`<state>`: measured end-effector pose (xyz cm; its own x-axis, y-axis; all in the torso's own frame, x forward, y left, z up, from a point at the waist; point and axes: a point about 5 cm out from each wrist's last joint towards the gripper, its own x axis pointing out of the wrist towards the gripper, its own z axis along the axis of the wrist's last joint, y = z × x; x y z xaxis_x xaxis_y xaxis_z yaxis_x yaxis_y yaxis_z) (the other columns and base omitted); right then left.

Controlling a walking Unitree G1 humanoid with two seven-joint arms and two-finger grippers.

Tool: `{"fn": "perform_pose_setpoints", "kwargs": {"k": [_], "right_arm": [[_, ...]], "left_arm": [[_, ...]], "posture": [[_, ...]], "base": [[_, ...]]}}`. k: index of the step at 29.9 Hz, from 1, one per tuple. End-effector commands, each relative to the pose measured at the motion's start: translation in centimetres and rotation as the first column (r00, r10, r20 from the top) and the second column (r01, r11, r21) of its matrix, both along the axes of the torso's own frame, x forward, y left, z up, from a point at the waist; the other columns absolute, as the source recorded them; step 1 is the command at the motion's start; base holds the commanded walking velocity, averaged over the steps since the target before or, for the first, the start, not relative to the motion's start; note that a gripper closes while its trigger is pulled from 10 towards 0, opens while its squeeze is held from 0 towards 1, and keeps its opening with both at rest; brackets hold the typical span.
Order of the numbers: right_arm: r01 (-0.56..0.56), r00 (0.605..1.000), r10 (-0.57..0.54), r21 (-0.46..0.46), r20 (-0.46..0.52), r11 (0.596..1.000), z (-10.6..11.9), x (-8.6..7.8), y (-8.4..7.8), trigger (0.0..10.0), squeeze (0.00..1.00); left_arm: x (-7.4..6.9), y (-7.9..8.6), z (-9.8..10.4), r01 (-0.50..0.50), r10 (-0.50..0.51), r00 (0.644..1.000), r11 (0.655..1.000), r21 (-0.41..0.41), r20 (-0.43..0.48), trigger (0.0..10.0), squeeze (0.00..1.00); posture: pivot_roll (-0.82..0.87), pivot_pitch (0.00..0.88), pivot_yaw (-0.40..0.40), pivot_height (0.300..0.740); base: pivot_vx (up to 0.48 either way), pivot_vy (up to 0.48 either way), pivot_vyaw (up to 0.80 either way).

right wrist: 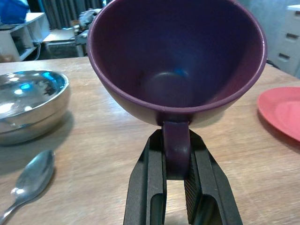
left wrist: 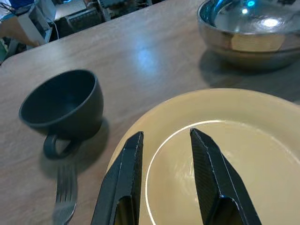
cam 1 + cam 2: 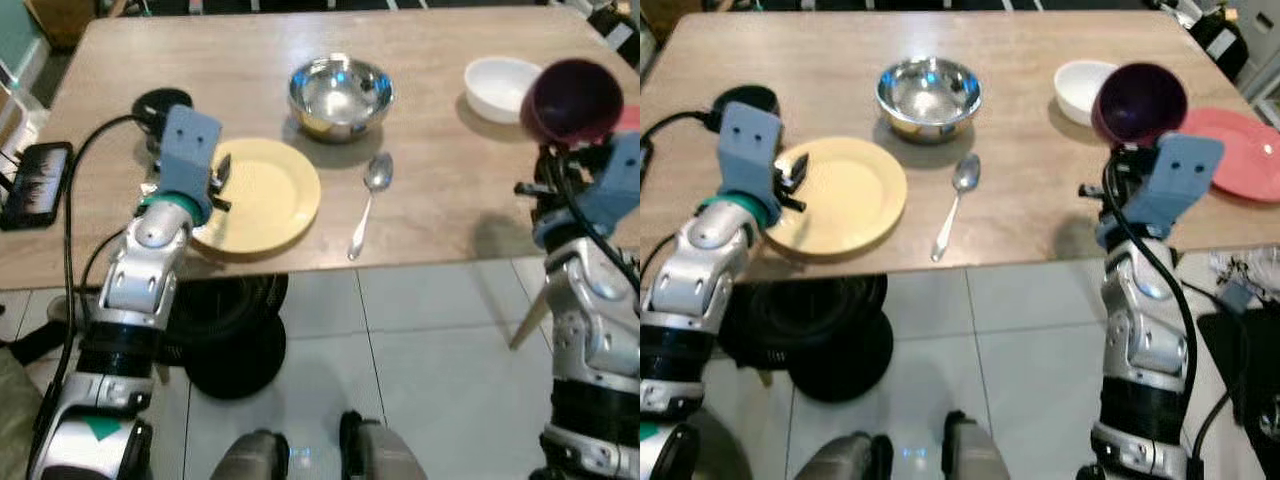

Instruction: Setting the table

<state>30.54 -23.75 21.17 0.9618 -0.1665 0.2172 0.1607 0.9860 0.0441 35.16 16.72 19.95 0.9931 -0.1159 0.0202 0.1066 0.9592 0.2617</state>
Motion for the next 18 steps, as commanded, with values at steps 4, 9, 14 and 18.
{"fn": "perform_pose_setpoints", "kwargs": {"k": [4,9,14,18], "right_arm": [[0.010,1.000,-0.010,-0.002,0.003,1.000,-0.1,-0.1,-0.3,10.0,0.00],[-0.043,0.999,0.040,-0.075,-0.036,0.996,-0.8,0.1,0.6,10.0,0.00],[-0.065,0.995,0.055,-0.131,-0.079,0.989,-1.5,0.4,1.1,10.0,0.00],[-0.110,0.988,0.087,-0.184,-0.131,0.977,-2.0,1.2,1.6,10.0,0.00]], "left_arm": [[-0.1,0.2,-0.4,-0.003,0.004,1.000,1.000,0.012,-0.009,10.0,0.00],[-0.3,0.2,-0.5,0.002,-0.002,1.000,1.000,0.017,-0.015,10.0,0.00],[-0.6,0.3,-0.9,0.019,-0.018,0.999,0.999,0.029,-0.042,10.0,0.00],[-1.4,-0.1,-1.2,0.095,-0.093,0.993,0.995,0.032,-0.068,10.0,0.00]], "posture": [[0.03,0.038,0.054,0.740],[0.04,0.041,0.049,0.740],[0.06,0.055,0.043,0.740],[0.07,0.081,0.037,0.740]], "base": [[0.000,0.000,0.00],[0.000,0.000,0.00],[0.000,0.000,0.00],[0.000,0.000,0.00]]}}
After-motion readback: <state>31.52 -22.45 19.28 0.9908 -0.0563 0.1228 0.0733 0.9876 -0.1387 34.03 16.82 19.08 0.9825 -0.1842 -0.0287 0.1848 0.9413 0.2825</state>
